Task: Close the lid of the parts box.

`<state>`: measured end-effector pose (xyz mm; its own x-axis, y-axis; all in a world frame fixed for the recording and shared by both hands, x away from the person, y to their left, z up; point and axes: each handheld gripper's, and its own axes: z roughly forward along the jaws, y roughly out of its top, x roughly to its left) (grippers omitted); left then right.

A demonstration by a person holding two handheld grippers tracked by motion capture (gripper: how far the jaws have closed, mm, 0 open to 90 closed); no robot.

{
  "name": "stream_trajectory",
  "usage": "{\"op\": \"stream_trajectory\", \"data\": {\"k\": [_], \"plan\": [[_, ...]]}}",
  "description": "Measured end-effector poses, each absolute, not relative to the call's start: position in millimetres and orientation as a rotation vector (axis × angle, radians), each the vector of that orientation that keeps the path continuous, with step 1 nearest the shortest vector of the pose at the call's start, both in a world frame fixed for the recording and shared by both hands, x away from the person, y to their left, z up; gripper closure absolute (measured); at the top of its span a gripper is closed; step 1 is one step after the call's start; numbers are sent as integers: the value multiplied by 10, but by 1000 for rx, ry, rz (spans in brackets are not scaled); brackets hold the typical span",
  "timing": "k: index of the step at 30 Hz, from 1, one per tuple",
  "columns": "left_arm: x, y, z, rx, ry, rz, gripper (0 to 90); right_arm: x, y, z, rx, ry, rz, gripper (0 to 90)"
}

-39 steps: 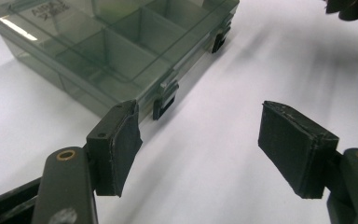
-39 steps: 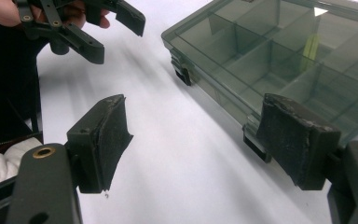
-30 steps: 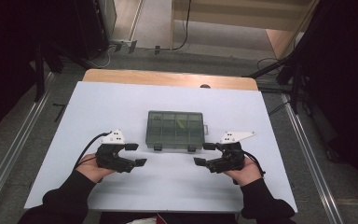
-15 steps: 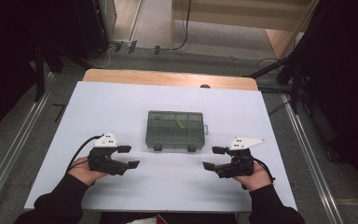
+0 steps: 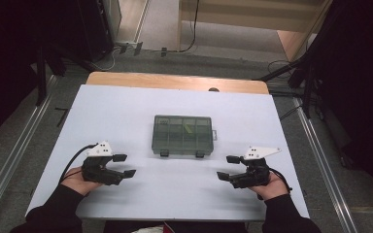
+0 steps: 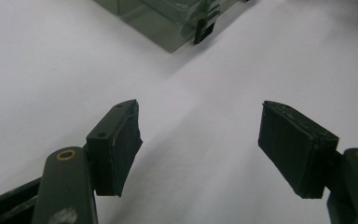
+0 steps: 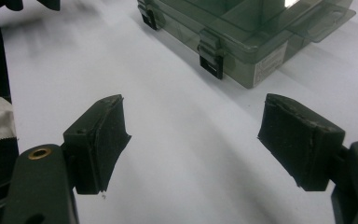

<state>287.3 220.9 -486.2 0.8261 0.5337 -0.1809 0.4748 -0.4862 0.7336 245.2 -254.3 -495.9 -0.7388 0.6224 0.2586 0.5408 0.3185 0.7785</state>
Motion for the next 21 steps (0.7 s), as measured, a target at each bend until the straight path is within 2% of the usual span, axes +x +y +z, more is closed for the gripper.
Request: {"op": "stream_trajectory", "data": {"k": [21], "plan": [[2900,2239,-4910,2182,763,87,287,2472,-2528,-5007,1097,2506,1373,236]]}}
